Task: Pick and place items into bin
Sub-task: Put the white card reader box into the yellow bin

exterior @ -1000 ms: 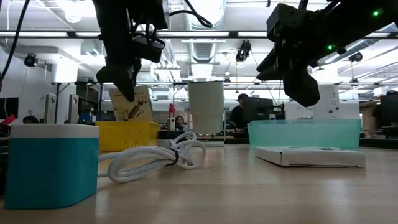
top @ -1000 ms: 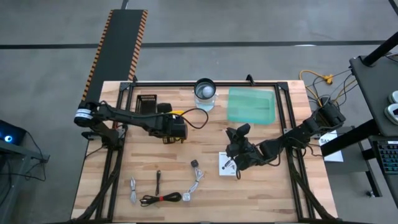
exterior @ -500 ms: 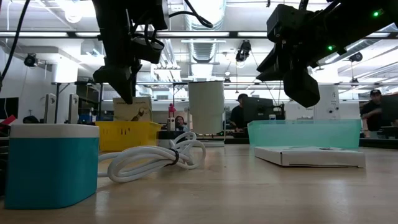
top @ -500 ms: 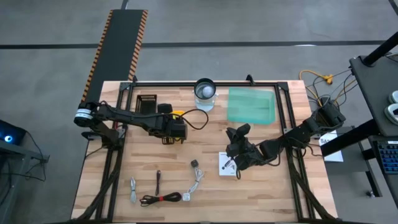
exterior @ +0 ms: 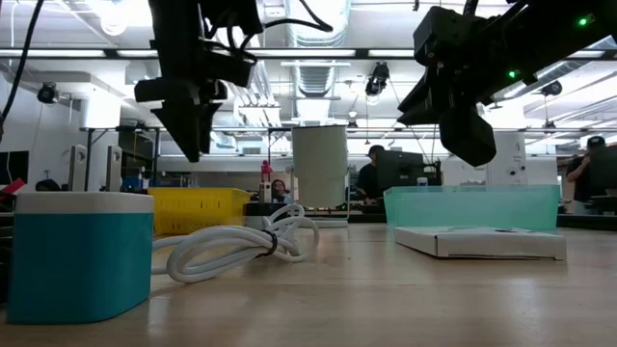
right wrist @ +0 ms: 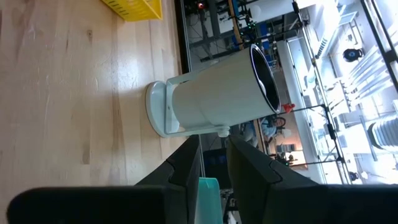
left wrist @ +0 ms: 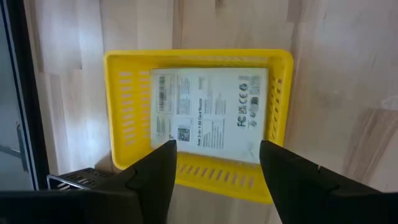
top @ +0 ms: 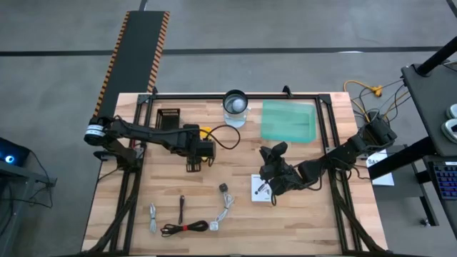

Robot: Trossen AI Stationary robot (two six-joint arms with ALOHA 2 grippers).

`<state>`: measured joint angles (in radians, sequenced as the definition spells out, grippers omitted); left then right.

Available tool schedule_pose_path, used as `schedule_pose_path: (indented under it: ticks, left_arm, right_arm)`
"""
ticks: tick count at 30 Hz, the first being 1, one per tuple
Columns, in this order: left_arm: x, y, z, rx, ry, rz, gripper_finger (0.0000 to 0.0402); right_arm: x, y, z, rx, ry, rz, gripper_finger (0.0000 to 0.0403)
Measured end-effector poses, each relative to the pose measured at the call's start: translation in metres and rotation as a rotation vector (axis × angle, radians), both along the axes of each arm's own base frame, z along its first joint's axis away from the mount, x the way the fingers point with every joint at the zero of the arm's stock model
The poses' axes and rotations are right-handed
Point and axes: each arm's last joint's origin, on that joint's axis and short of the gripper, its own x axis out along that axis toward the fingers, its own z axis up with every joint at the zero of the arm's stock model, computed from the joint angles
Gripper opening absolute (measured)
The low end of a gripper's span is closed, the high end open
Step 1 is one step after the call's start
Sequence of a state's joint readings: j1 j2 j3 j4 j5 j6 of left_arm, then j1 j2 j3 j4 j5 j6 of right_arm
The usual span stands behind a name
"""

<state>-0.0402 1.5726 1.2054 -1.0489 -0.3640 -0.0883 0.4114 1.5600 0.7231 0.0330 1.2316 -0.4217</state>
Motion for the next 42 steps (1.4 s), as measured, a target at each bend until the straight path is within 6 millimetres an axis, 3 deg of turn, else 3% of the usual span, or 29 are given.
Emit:
schedule_pose_path:
  ticks: [11,19,23,29,34,42]
  left_arm:
    - [0.005,-0.002,0.003,-0.035,-0.057,-0.037,0.0213]
    - [0.012,-0.003,0.008,-0.056,-0.135,-0.138,0.0213]
    - [0.012,-0.003,0.008,-0.057,-0.135,-0.137,0.0213]
    - [0.011,-0.003,0.008,-0.057,-0.129,-0.134,0.0213]
    - [0.011,-0.003,0.007,-0.055,-0.125,-0.133,0.0213]
    - [0.010,-0.003,0.005,-0.052,-0.123,-0.130,0.0213]
  right_arm:
    - [0.001,0.001,-0.001,0.041,0.008,0.036,0.0068]
    - [-0.002,0.008,0.004,0.286,0.191,0.379,0.0068]
    - [-0.012,0.008,0.023,0.400,0.239,0.507,0.0068]
    - [-0.035,0.008,0.051,0.782,0.317,0.875,0.0068]
    - [-0.047,0.009,0.038,0.753,0.521,0.966,0.0068]
    - [-0.028,0.016,0.004,0.889,0.578,0.781,0.0083]
